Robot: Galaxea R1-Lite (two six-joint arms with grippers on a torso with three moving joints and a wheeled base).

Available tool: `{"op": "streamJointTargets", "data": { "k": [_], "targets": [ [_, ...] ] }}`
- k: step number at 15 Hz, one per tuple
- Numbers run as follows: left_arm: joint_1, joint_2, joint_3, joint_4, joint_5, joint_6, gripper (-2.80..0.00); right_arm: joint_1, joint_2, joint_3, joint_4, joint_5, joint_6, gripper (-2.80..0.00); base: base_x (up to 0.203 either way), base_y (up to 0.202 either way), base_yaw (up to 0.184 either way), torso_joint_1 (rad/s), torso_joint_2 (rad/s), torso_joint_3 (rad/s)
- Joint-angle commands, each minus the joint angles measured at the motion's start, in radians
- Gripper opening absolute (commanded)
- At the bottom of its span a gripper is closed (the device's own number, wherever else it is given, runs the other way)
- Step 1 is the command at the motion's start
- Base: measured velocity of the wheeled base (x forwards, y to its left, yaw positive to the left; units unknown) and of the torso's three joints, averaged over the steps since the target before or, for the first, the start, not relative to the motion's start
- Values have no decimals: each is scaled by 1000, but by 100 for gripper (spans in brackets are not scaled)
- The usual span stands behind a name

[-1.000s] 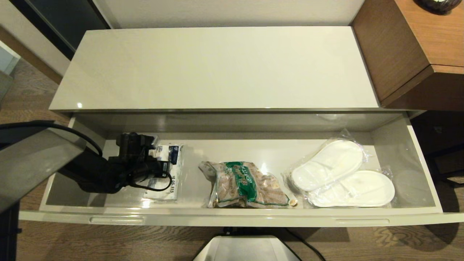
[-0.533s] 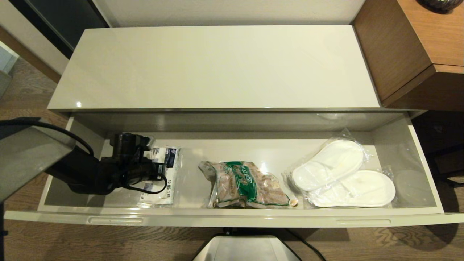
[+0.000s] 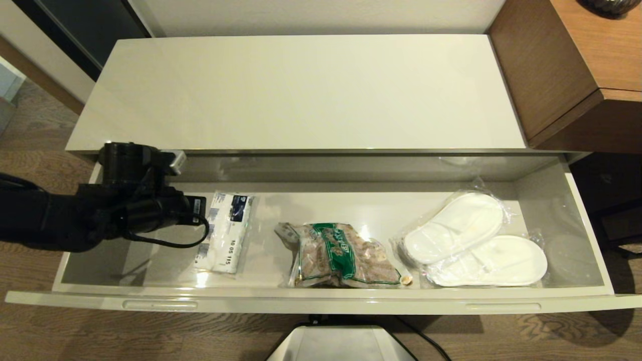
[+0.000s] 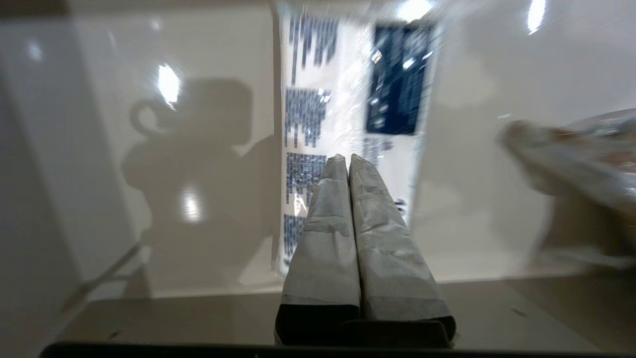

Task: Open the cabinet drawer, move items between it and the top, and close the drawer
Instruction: Take out the tissue from the drawer

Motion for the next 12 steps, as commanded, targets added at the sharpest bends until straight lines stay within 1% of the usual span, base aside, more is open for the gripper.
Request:
{"op": "streamJointTargets", "data": {
  "k": [1, 3, 7, 10, 12],
  "targets": [
    [-26, -169, -20, 90, -1, 0, -280, 1, -17, 2, 0, 0, 0, -280, 0, 0, 0, 0, 0, 0],
    [-50, -230, -26, 155, 0, -1, -280, 1, -17, 2, 0, 0, 0, -280, 0, 0, 0, 0, 0, 0],
    [-56, -325, -42, 277, 1, 2, -280, 1, -17, 2, 0, 0, 0, -280, 0, 0, 0, 0, 0, 0],
    [-55, -311, 29, 294, 2, 0, -280, 1, -17, 2, 0, 0, 0, -280, 0, 0, 0, 0, 0, 0],
    [-54, -266, 57, 284, 4, -24, -280, -1, -17, 2, 0, 0, 0, -280, 0, 0, 0, 0, 0, 0]
  ]
}}
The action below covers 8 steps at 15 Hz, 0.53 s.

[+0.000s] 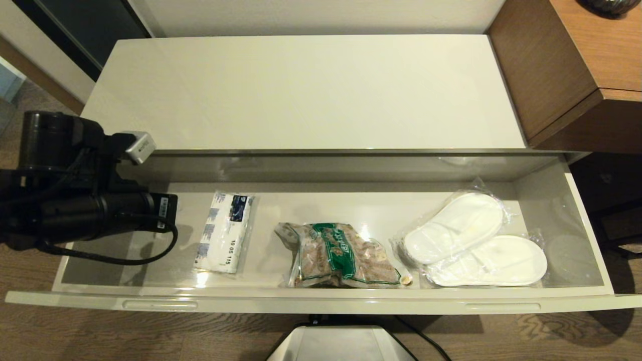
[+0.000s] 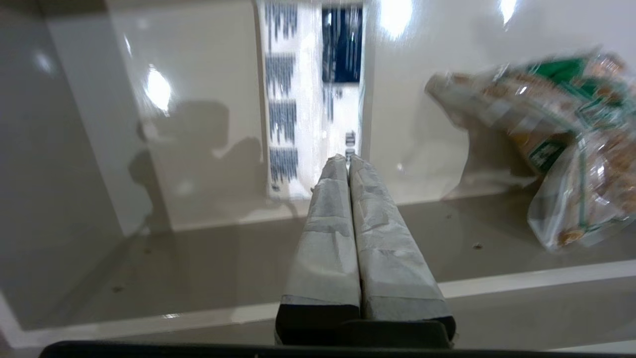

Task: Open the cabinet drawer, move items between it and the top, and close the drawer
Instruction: Take out the tissue from the drawer

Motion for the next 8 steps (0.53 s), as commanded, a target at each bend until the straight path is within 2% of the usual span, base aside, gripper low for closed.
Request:
{"op": "streamJointTargets", "data": {
  "k": [1, 3, 6, 7, 8],
  "targets": [
    [1, 39, 41, -8, 3, -25, -280, 0, -17, 2, 0, 0, 0, -280, 0, 0, 0, 0, 0, 0],
    [1, 123, 43, -32, 4, -42, -280, -1, -17, 2, 0, 0, 0, -280, 0, 0, 0, 0, 0, 0],
    [1, 313, 33, -210, 2, -56, -280, 1, -17, 2, 0, 0, 0, -280, 0, 0, 0, 0, 0, 0],
    [1, 379, 30, -279, 0, -57, 0, 1, -17, 2, 0, -1, 0, -280, 0, 0, 0, 0, 0, 0],
    [0, 449, 22, -356, -1, -57, 0, 1, -17, 2, 0, -2, 0, -280, 0, 0, 0, 0, 0, 0]
  ]
}}
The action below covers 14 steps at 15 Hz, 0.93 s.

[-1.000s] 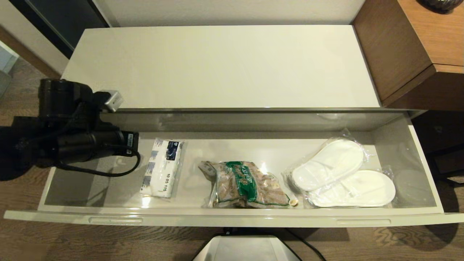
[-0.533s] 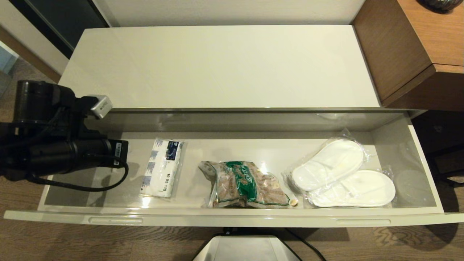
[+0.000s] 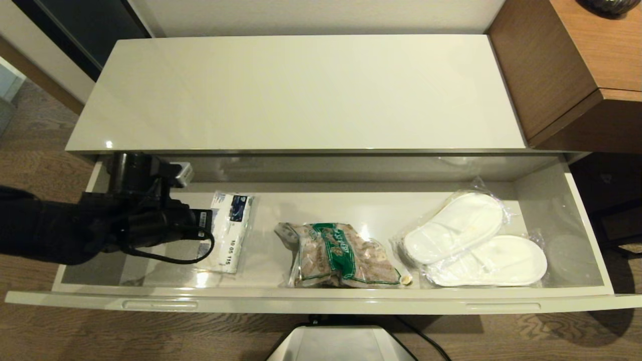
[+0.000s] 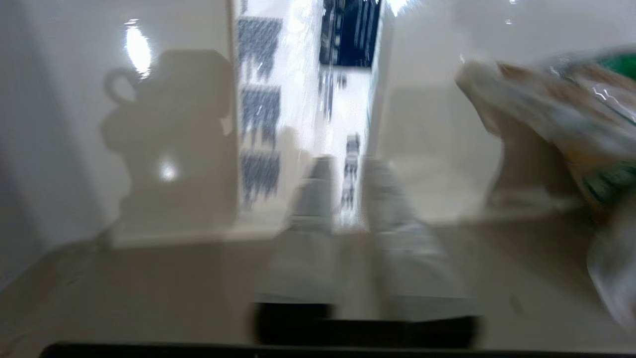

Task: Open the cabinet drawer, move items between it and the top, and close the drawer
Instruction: Take out the tissue from the drawer

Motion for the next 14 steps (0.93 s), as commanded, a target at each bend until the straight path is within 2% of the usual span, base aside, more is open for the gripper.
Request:
{"op": "streamJointTargets", "data": {
  "k": [1, 3, 5, 14],
  "targets": [
    [-1, 215, -23, -159, 0, 0, 0, 1, -17, 2, -1, 1, 0, -280, 0, 0, 0, 0, 0, 0],
    [-2, 321, -94, -235, -1, 0, 0, 0, -17, 2, -1, 0, 0, -280, 0, 0, 0, 0, 0, 0],
    [-3, 374, -138, -258, 0, 0, 0, 1, -17, 2, -1, 0, 0, -280, 0, 0, 0, 0, 0, 0],
    [-3, 416, -138, -268, 3, 3, 0, 0, -17, 2, -1, 0, 0, -280, 0, 0, 0, 0, 0, 0]
  ]
}}
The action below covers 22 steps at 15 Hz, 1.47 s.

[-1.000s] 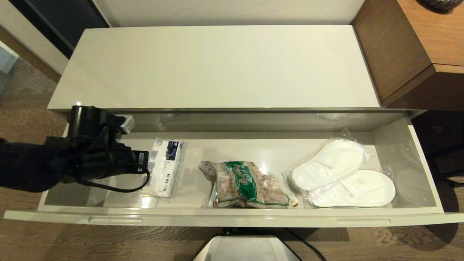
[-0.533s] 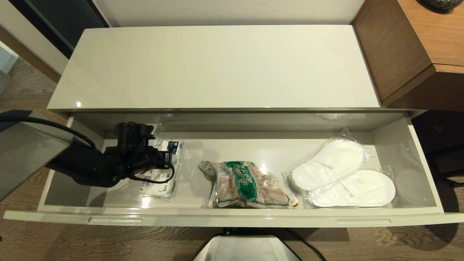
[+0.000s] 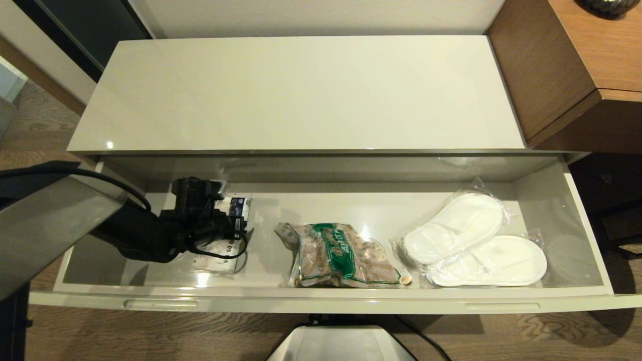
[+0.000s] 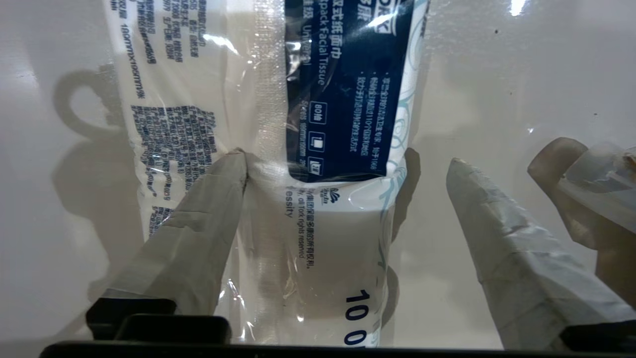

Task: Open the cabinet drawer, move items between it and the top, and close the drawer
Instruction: Take out the tissue from the drawer

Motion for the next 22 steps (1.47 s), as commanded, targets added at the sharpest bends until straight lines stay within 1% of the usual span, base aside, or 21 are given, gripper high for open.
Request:
{"op": "streamJointTargets", "data": {
  "k": [1, 8, 11, 14, 16, 18, 20, 21, 22],
  "targets": [
    [0, 22, 0, 2, 1, -4, 0, 1, -17, 2, 0, -1, 0, -280, 0, 0, 0, 0, 0, 0],
    [4, 19, 20, -13, -10, -17, 0, 0, -17, 2, 0, -1, 0, -280, 0, 0, 0, 0, 0, 0],
    [28, 24, 44, -63, -12, -12, 0, 1, -17, 2, 0, 0, 0, -280, 0, 0, 0, 0, 0, 0],
    [44, 39, 35, -65, -16, -18, 0, 0, -17, 2, 0, -1, 0, -280, 0, 0, 0, 0, 0, 0],
    [57, 62, 16, -58, 2, -22, 0, 1, -17, 2, 0, 0, 0, -280, 0, 0, 0, 0, 0, 0],
    [69, 104, -6, -63, 57, -18, 0, 0, -17, 2, 0, 0, 0, -280, 0, 0, 0, 0, 0, 0],
    [68, 117, -11, -66, 73, -18, 0, 1, -17, 2, 0, 0, 0, -280, 0, 0, 0, 0, 0, 0],
    [66, 121, -16, -64, 97, -16, 0, 1, -17, 2, 0, -1, 0, -280, 0, 0, 0, 0, 0, 0],
    [62, 131, -22, -65, 153, -12, 0, 1, -17, 2, 0, -1, 0, -280, 0, 0, 0, 0, 0, 0]
  ]
}}
